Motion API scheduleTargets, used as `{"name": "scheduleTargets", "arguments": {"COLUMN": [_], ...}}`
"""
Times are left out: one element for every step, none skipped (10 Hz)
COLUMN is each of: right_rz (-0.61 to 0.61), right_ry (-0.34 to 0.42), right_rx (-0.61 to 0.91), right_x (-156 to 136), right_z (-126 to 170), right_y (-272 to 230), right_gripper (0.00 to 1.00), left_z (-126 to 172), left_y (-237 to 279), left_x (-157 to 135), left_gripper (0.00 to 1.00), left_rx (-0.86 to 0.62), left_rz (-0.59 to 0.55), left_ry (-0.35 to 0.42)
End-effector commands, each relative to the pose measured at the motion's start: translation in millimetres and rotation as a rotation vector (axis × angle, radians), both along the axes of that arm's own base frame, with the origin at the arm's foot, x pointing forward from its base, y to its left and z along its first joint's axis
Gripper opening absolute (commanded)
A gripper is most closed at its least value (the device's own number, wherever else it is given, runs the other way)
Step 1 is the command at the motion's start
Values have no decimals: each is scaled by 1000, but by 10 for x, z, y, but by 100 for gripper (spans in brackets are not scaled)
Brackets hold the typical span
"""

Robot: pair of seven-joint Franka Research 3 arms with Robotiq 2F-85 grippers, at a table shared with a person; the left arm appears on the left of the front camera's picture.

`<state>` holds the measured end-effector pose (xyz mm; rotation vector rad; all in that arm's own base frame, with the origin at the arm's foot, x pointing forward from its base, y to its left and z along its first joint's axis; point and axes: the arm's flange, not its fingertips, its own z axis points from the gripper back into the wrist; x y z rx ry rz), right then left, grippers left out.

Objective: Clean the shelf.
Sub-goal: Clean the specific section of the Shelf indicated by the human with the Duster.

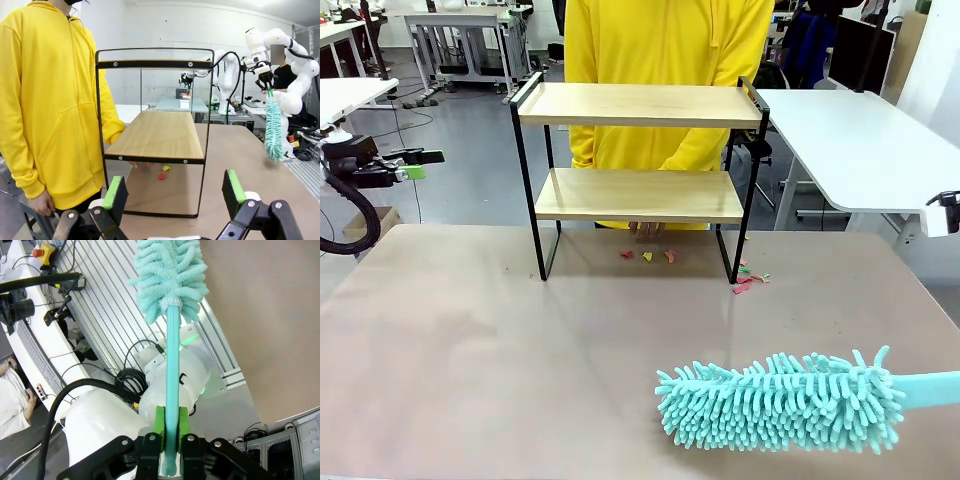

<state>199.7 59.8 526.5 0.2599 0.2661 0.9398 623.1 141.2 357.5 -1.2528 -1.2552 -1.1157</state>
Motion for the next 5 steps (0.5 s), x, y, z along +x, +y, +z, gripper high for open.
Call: {"name": "scheduleTargets", "arguments": {"right_rz": [13, 13, 13, 13, 13], "right_ry": [2, 2, 2, 2, 2], "right_rx": [19, 19, 19, 19, 19], "right_x": [-28, -28, -28, -28, -28], "right_z": [17, 17, 17, 17, 17], "right_y": [19, 19, 19, 19, 19], "right_gripper": [14, 14, 14, 14, 14], "left_z": [29, 29, 29, 29, 29], "left_y": [1, 1, 1, 1, 1], "left_x": [-25, -25, -25, -25, -25], "left_gripper": [100, 100, 100, 100, 100], "left_rx": [-2, -2, -2, -2, -2], "left_rz": [-3, -3, -3, -3, -3], "left_ry": [-3, -3, -3, -3, -3]}}
